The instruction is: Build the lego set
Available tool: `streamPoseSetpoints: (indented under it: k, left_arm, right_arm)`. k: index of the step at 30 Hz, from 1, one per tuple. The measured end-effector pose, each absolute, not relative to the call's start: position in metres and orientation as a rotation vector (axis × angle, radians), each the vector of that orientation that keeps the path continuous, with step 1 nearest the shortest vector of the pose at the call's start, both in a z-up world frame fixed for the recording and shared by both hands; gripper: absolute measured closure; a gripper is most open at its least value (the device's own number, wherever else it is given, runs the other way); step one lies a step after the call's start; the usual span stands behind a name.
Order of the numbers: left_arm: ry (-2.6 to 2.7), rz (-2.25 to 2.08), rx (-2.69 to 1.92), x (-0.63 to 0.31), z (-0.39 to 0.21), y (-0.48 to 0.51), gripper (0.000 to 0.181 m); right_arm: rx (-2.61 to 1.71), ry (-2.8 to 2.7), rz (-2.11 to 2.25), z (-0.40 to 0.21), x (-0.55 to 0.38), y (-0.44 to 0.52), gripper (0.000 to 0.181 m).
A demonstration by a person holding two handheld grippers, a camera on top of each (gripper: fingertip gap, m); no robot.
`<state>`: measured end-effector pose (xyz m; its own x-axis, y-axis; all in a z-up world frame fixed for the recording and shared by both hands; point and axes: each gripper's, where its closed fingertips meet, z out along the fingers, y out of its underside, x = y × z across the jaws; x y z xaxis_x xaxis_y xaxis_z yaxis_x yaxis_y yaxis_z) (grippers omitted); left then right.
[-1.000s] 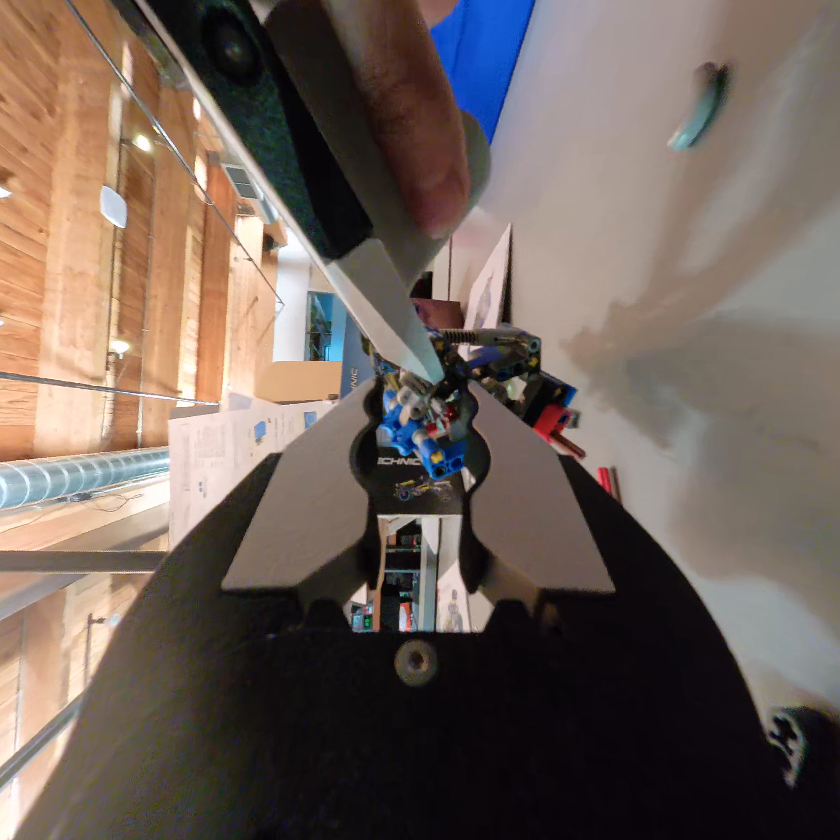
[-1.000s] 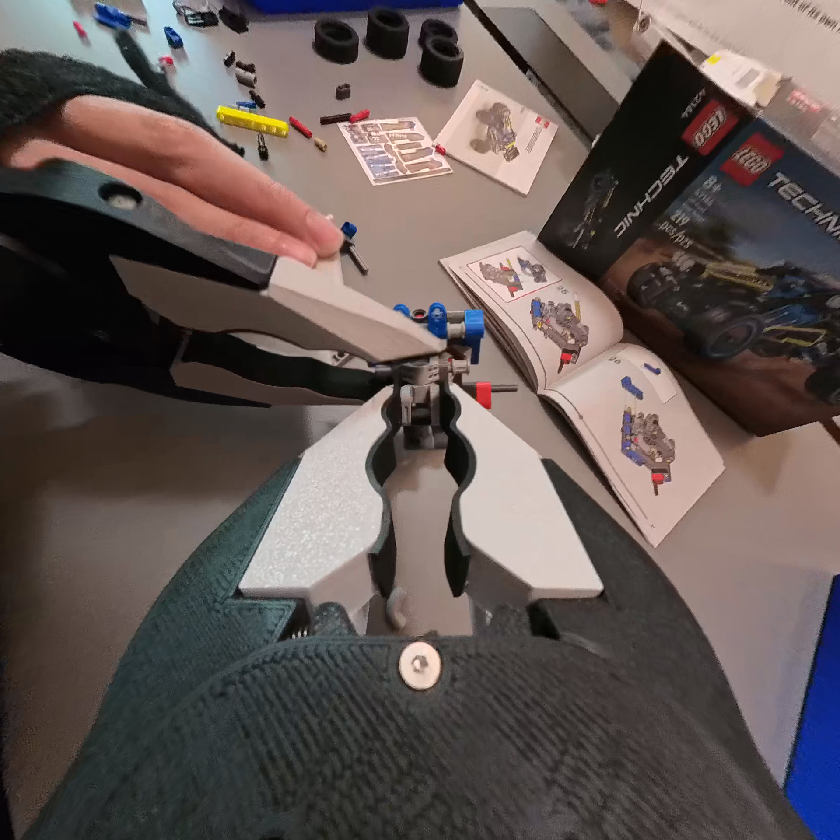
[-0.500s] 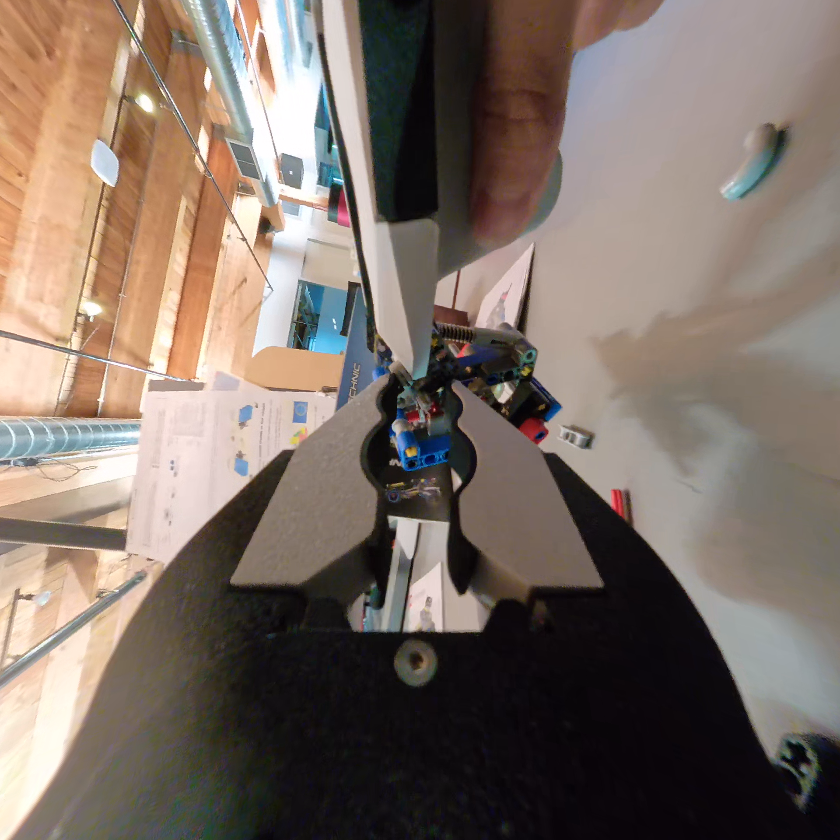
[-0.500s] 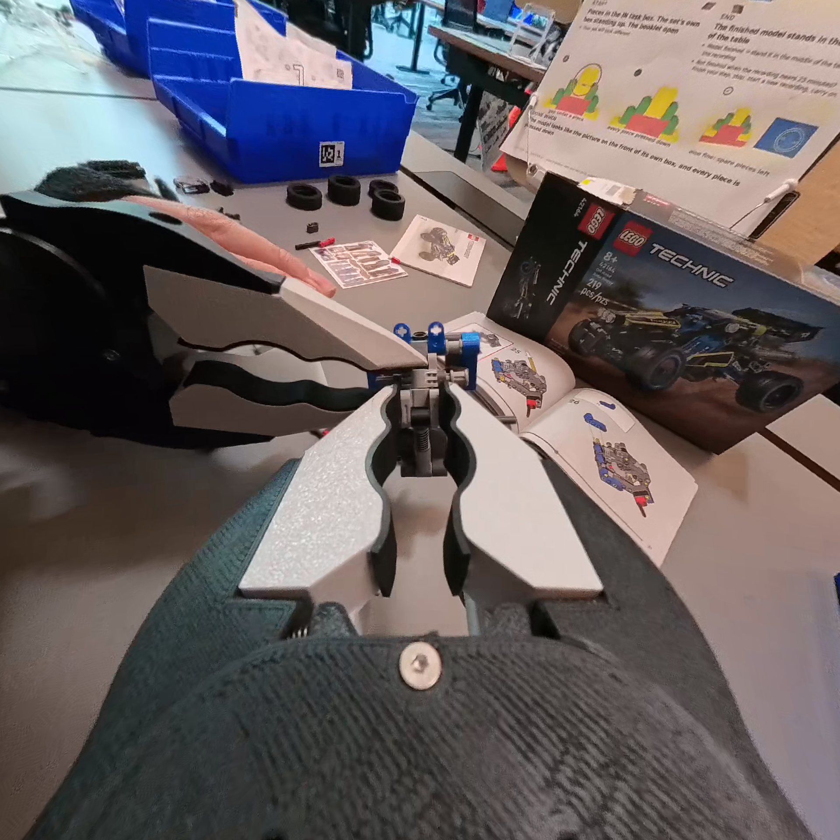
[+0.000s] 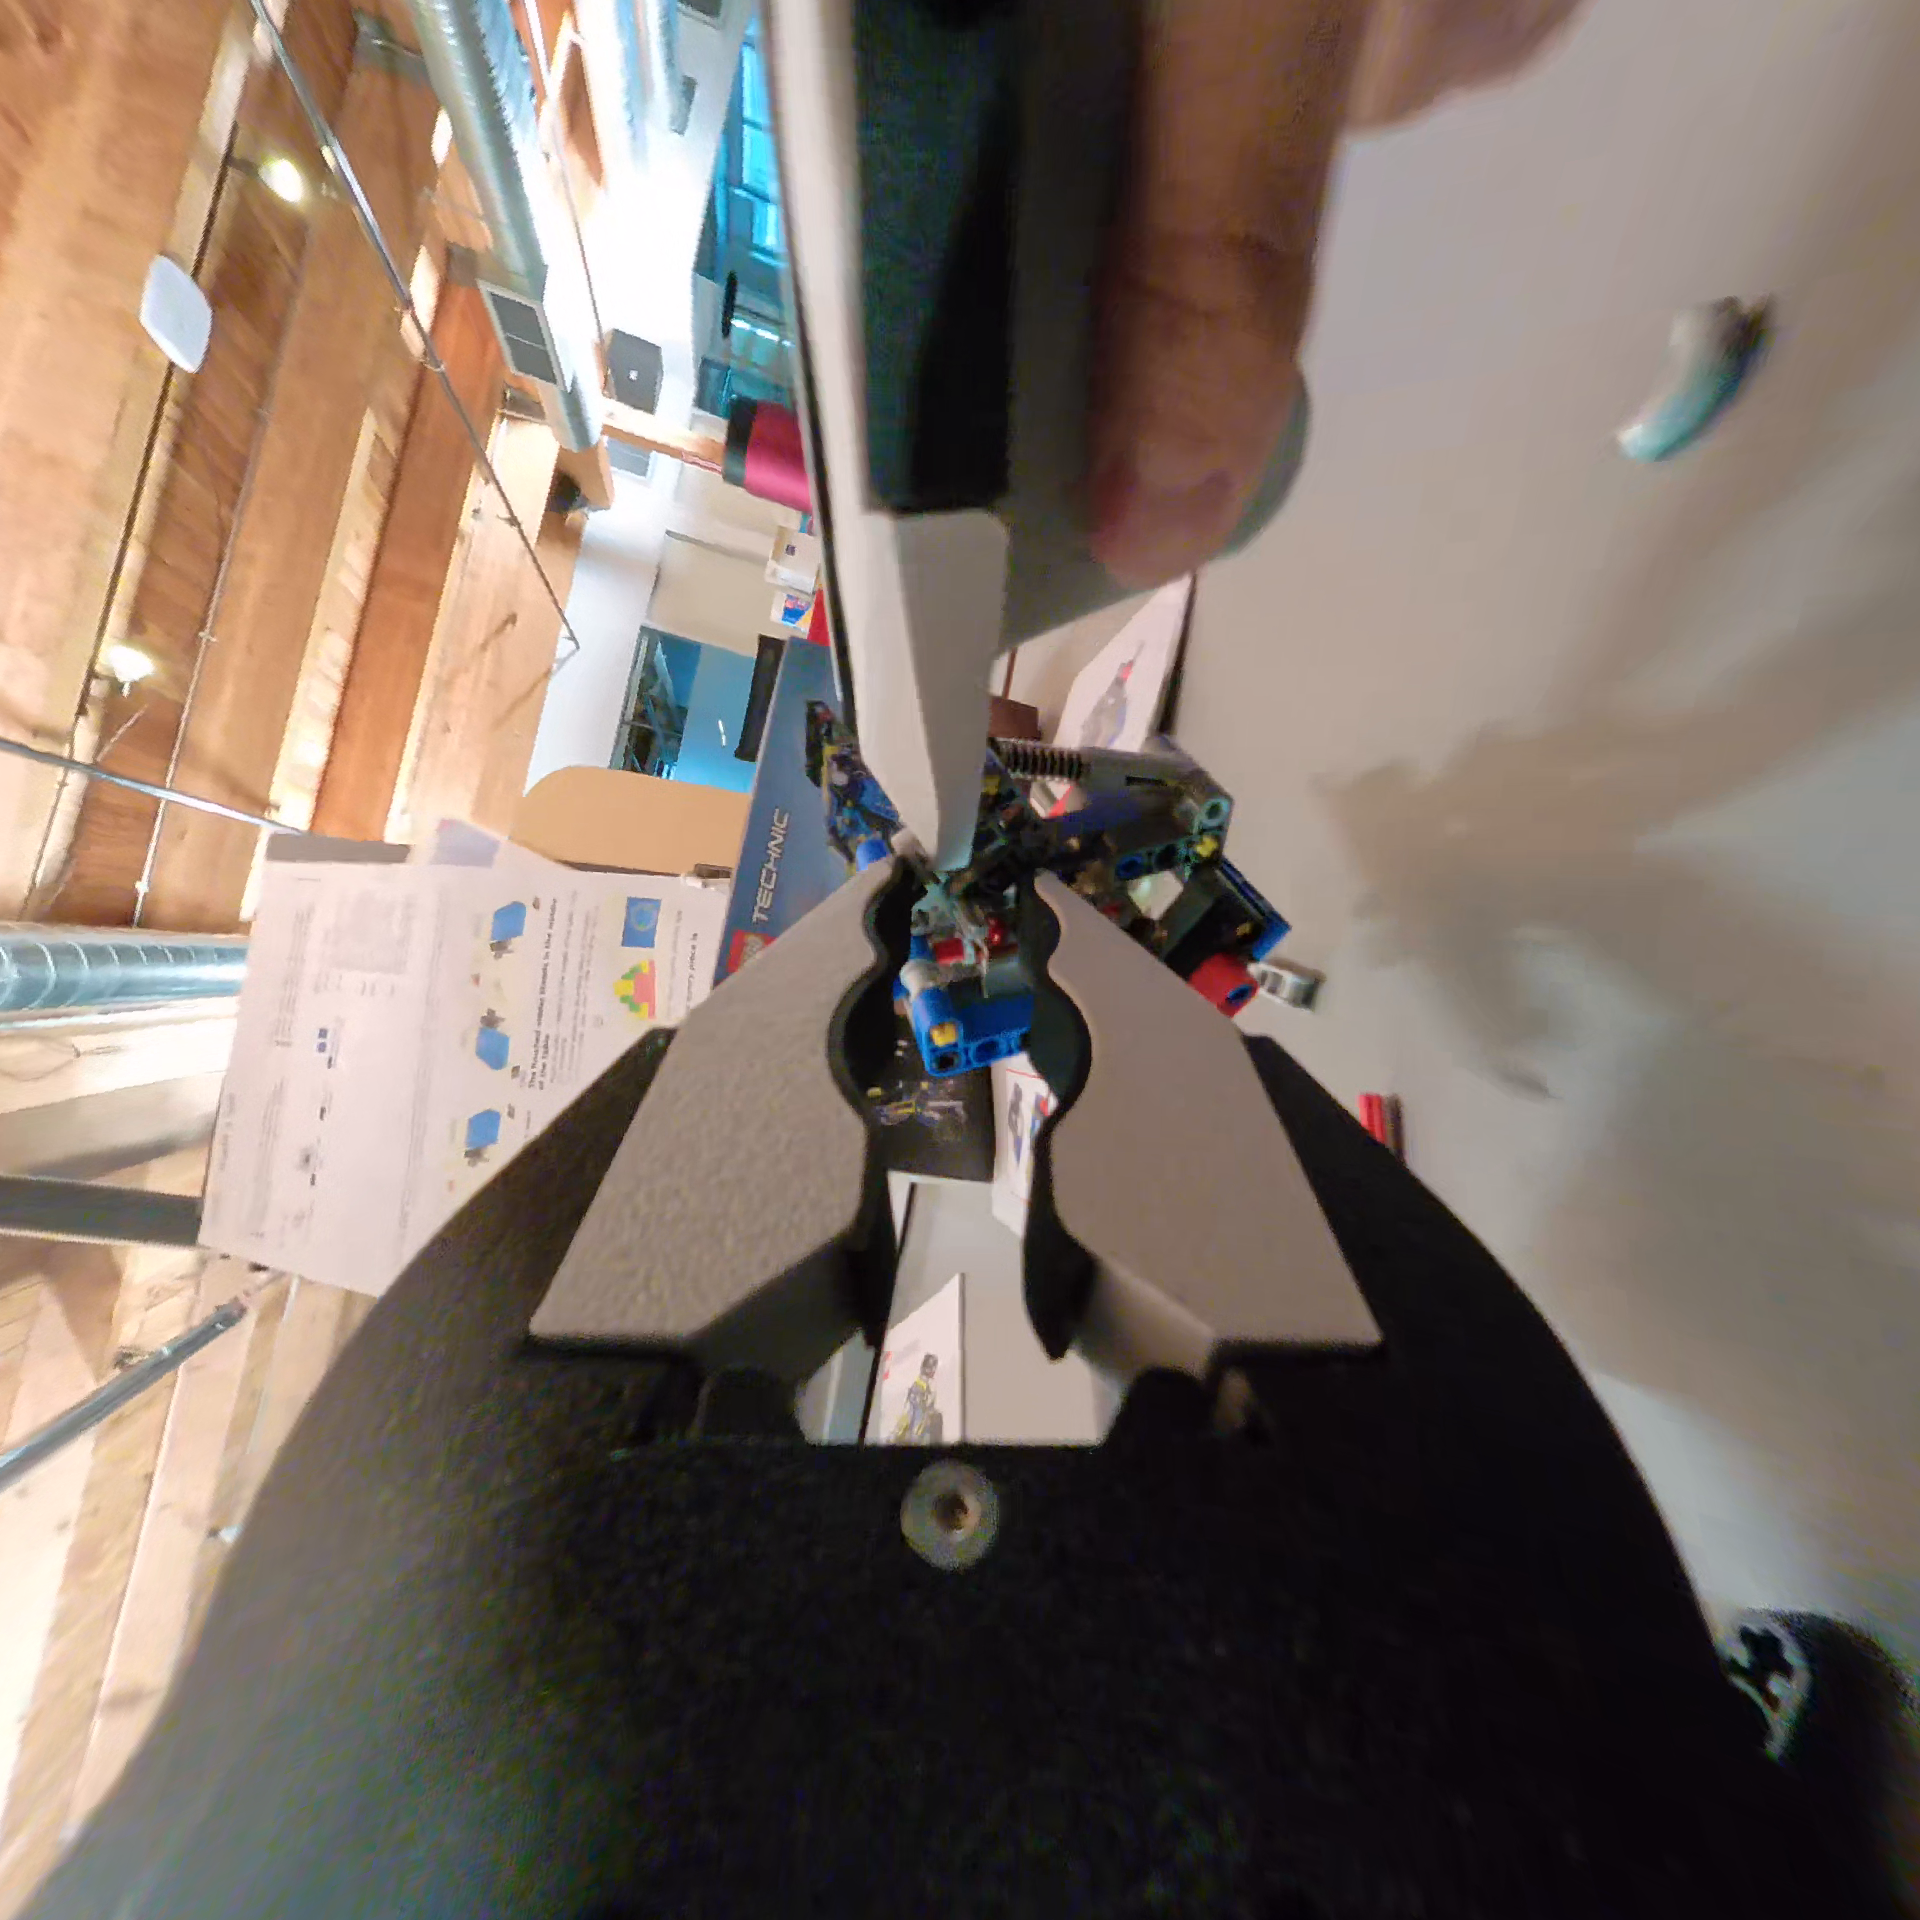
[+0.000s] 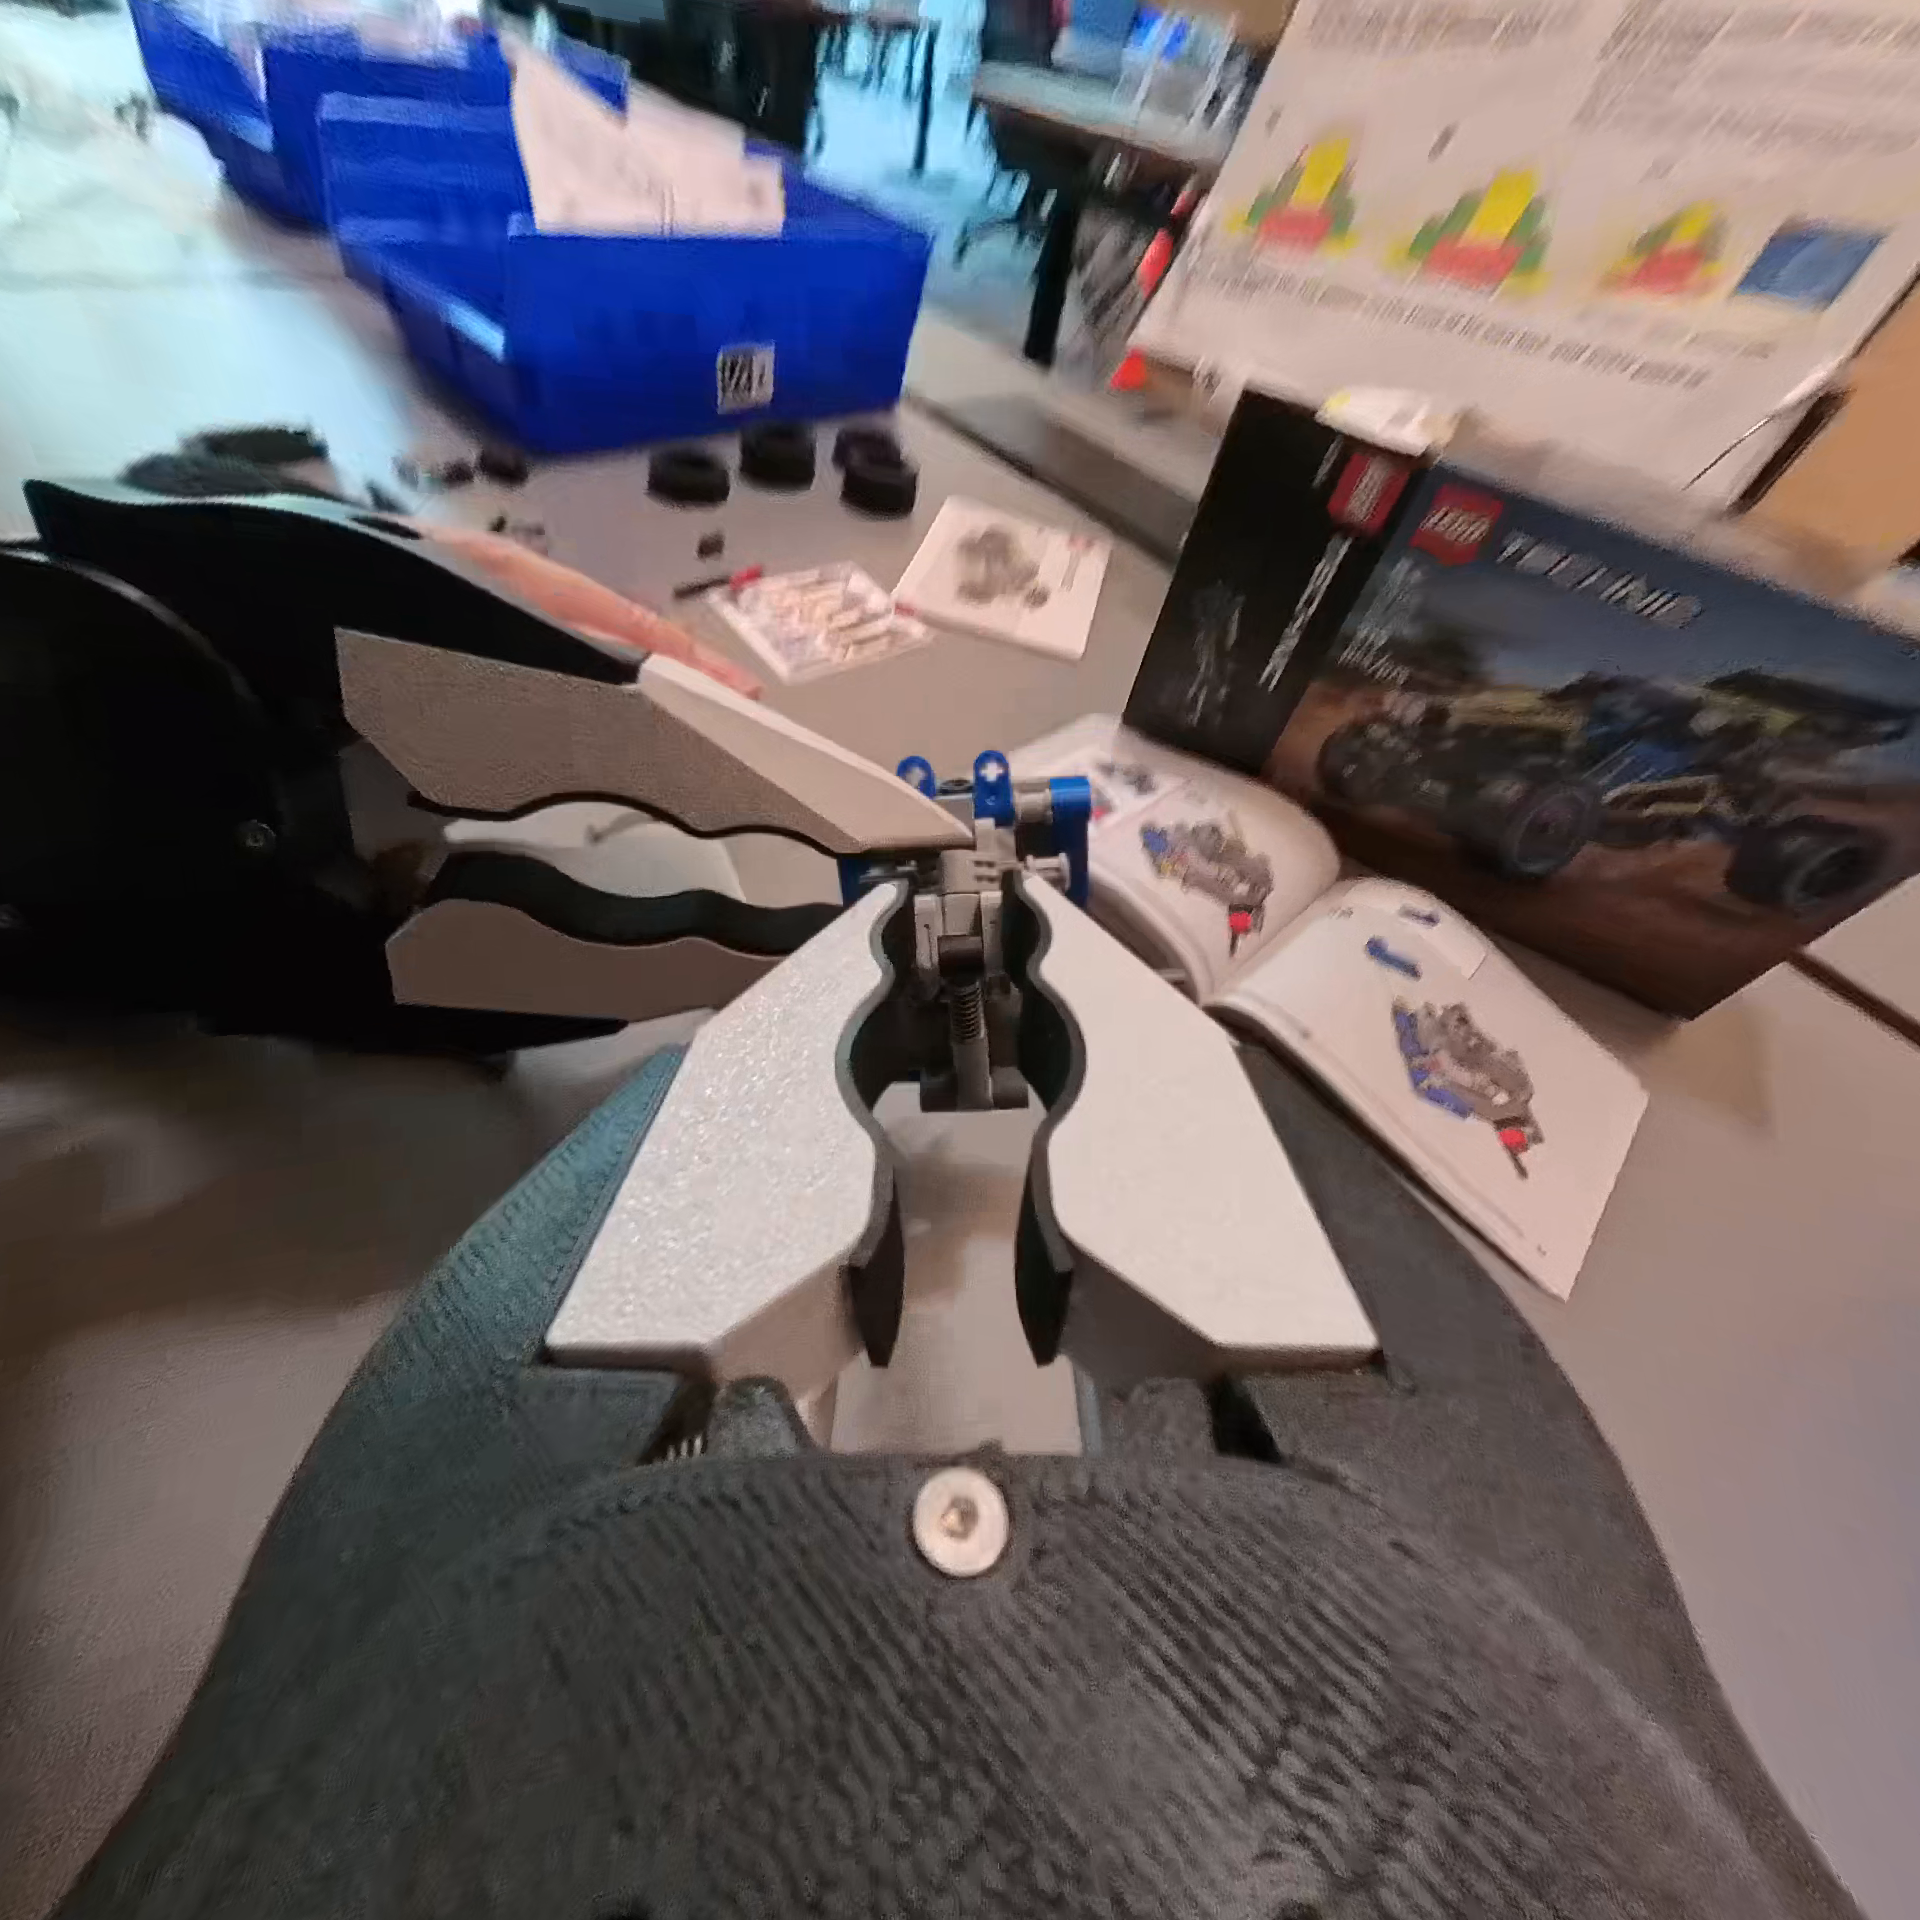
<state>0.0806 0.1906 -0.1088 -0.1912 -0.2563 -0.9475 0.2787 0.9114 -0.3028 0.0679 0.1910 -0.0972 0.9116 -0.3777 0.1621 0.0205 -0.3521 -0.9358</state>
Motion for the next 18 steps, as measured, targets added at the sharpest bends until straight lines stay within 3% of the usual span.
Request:
streamPoseSetpoints:
  k: [18]
  left_arm:
    - [1.623,-0.224,0.284,0.077,-0.124,0.186,0.162]
  right_arm:
    - [-2.288,0.056,-0.284,-0.129,0.065,0.185,0.165]
